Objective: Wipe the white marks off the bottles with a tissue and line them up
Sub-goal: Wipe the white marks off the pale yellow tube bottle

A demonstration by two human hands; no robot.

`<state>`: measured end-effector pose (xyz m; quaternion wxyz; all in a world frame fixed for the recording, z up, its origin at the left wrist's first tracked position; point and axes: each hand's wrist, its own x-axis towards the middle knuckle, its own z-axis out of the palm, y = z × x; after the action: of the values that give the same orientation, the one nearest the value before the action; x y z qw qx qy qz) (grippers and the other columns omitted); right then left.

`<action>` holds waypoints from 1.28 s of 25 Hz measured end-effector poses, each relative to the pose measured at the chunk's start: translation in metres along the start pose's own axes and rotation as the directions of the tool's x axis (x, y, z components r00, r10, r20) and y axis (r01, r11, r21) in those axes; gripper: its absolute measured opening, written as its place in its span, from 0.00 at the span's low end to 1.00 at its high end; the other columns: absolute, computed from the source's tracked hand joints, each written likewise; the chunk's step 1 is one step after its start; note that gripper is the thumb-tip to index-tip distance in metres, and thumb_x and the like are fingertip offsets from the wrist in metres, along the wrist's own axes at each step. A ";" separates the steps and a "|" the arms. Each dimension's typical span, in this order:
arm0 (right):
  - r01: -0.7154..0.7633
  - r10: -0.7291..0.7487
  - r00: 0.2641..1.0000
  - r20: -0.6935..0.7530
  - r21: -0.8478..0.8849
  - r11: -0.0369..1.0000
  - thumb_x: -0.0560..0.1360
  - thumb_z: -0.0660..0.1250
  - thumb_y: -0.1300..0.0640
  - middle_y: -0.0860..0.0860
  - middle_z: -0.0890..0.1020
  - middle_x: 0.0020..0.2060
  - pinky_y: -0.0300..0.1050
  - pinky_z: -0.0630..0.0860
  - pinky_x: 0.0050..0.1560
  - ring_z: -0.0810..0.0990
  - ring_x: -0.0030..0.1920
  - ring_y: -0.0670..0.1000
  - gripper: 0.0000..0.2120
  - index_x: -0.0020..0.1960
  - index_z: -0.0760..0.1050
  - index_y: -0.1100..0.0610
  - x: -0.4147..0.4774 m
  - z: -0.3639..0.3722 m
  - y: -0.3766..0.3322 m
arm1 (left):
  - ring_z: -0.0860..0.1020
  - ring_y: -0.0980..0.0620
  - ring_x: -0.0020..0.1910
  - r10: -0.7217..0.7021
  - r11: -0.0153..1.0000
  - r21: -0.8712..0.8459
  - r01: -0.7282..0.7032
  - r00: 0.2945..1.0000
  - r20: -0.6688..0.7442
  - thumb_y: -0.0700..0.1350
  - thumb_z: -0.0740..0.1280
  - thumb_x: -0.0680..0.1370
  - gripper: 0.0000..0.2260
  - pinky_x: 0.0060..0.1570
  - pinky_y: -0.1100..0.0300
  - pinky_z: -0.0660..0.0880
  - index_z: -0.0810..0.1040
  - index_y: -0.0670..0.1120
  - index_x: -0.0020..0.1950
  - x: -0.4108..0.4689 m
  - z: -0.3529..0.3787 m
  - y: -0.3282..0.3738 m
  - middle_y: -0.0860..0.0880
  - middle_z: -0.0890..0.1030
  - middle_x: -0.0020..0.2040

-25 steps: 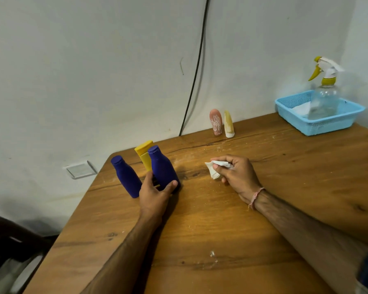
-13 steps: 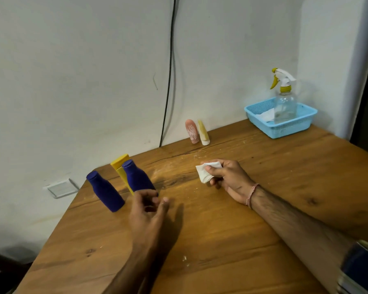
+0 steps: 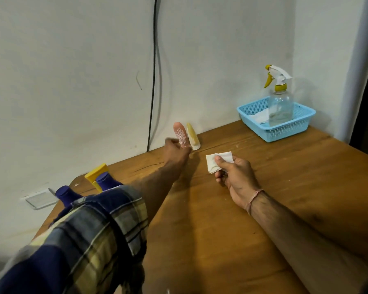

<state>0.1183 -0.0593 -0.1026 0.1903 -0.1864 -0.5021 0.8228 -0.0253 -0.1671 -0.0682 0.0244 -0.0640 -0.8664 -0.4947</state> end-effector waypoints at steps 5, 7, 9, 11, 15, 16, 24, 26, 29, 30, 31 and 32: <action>-0.009 0.011 0.999 0.034 -0.052 0.999 0.79 0.70 0.54 0.52 0.85 0.41 0.40 0.76 0.35 0.80 0.35 0.47 0.04 0.53 0.80 0.53 0.001 0.006 0.001 | 0.68 0.43 0.70 0.535 0.665 0.566 -0.488 0.839 0.096 0.33 0.68 0.77 0.23 0.68 0.48 0.70 0.76 0.48 0.71 0.045 0.003 0.047 0.45 0.73 0.72; -0.020 0.022 0.999 0.039 -0.055 0.998 0.80 0.70 0.54 0.52 0.85 0.41 0.40 0.76 0.36 0.80 0.35 0.47 0.02 0.52 0.80 0.52 0.000 0.007 0.000 | 0.71 0.43 0.67 0.555 0.524 0.648 -0.553 0.799 0.233 0.31 0.69 0.77 0.20 0.63 0.52 0.71 0.80 0.46 0.67 0.057 -0.002 0.055 0.44 0.77 0.69; -0.026 0.027 0.999 0.038 -0.048 0.999 0.80 0.70 0.54 0.53 0.84 0.41 0.40 0.76 0.36 0.79 0.35 0.47 0.03 0.53 0.80 0.53 0.000 0.006 -0.001 | 0.75 0.44 0.62 0.541 0.508 0.640 -0.577 0.791 0.284 0.30 0.68 0.77 0.17 0.56 0.57 0.73 0.83 0.43 0.63 0.063 -0.003 0.057 0.43 0.80 0.63; -0.033 0.035 0.999 0.038 -0.043 0.999 0.80 0.70 0.55 0.53 0.84 0.41 0.40 0.76 0.35 0.79 0.34 0.46 0.06 0.56 0.80 0.55 0.001 0.006 -0.001 | 0.78 0.45 0.59 0.524 0.530 0.621 -0.578 0.799 0.297 0.29 0.67 0.78 0.14 0.53 0.60 0.74 0.84 0.41 0.60 0.064 -0.004 0.058 0.42 0.80 0.60; -0.044 0.044 0.999 0.018 -0.026 0.999 0.80 0.70 0.55 0.54 0.84 0.42 0.40 0.76 0.34 0.79 0.34 0.46 0.09 0.58 0.80 0.57 0.001 0.006 -0.001 | 0.74 0.52 0.52 0.521 0.548 0.594 -0.589 0.796 0.308 0.32 0.67 0.79 0.13 0.49 0.61 0.70 0.84 0.42 0.60 0.054 -0.014 0.067 0.44 0.82 0.57; -0.036 0.036 0.999 -0.005 -0.013 0.999 0.80 0.70 0.55 0.54 0.85 0.43 0.40 0.76 0.34 0.79 0.35 0.46 0.09 0.58 0.79 0.57 0.002 0.006 -0.002 | 0.74 0.53 0.51 0.519 0.587 0.569 -0.576 0.807 0.281 0.32 0.67 0.78 0.13 0.47 0.62 0.70 0.84 0.42 0.59 0.048 -0.017 0.070 0.45 0.83 0.57; 0.158 -0.207 0.919 -0.334 -0.168 0.973 0.82 0.67 0.55 0.51 0.82 0.55 0.42 0.85 0.42 0.87 0.40 0.46 0.07 0.59 0.75 0.47 -0.002 0.003 0.000 | 0.84 0.41 0.51 -0.241 0.849 -0.422 0.318 0.944 0.225 0.35 0.65 0.81 0.08 0.47 0.55 0.84 0.77 0.38 0.60 -0.073 -0.052 0.027 0.39 0.80 0.59; 0.174 -0.217 0.931 -0.293 -0.166 0.971 0.82 0.66 0.57 0.50 0.82 0.54 0.43 0.85 0.41 0.87 0.38 0.47 0.06 0.57 0.74 0.49 -0.011 0.007 0.001 | 0.84 0.39 0.52 -0.382 0.648 -0.545 0.532 0.846 0.372 0.36 0.65 0.81 0.11 0.45 0.56 0.84 0.76 0.38 0.62 -0.108 -0.067 0.004 0.37 0.79 0.59; 0.177 -0.235 0.957 -0.167 -0.303 0.936 0.82 0.67 0.57 0.51 0.81 0.55 0.44 0.85 0.36 0.86 0.38 0.47 0.08 0.61 0.75 0.56 -0.021 0.015 0.008 | 0.85 0.42 0.48 -0.415 0.523 -0.639 0.564 0.823 0.387 0.38 0.67 0.80 0.12 0.39 0.60 0.84 0.76 0.38 0.62 -0.139 -0.086 -0.020 0.36 0.81 0.59; 0.175 -0.227 0.967 -0.119 -0.338 0.925 0.81 0.67 0.58 0.52 0.81 0.55 0.46 0.85 0.36 0.86 0.39 0.47 0.09 0.61 0.76 0.57 -0.025 0.018 0.011 | 0.85 0.45 0.46 -0.409 0.504 -0.676 0.537 0.838 0.361 0.38 0.68 0.80 0.12 0.37 0.61 0.83 0.77 0.38 0.62 -0.143 -0.092 -0.026 0.36 0.81 0.59; 0.173 -0.212 0.974 -0.074 -0.357 0.918 0.81 0.67 0.59 0.53 0.82 0.55 0.48 0.85 0.36 0.86 0.40 0.48 0.08 0.60 0.77 0.58 -0.027 0.019 0.013 | 0.84 0.46 0.45 -0.400 0.491 -0.707 0.508 0.853 0.335 0.39 0.69 0.79 0.12 0.36 0.62 0.82 0.77 0.38 0.62 -0.145 -0.098 -0.029 0.36 0.82 0.60; 0.169 -0.195 0.980 -0.035 -0.364 0.916 0.81 0.68 0.60 0.54 0.83 0.54 0.51 0.86 0.37 0.87 0.40 0.50 0.06 0.58 0.77 0.58 -0.031 0.021 0.014 | 0.84 0.47 0.46 -0.389 0.481 -0.732 0.482 0.866 0.314 0.40 0.70 0.79 0.13 0.38 0.61 0.82 0.77 0.39 0.63 -0.145 -0.101 -0.031 0.37 0.82 0.61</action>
<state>0.1329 -0.0962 -0.1024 0.2465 -0.1995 -0.6520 0.6887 0.1124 -0.2827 -0.0584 -0.1781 0.1278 -0.5432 -0.8105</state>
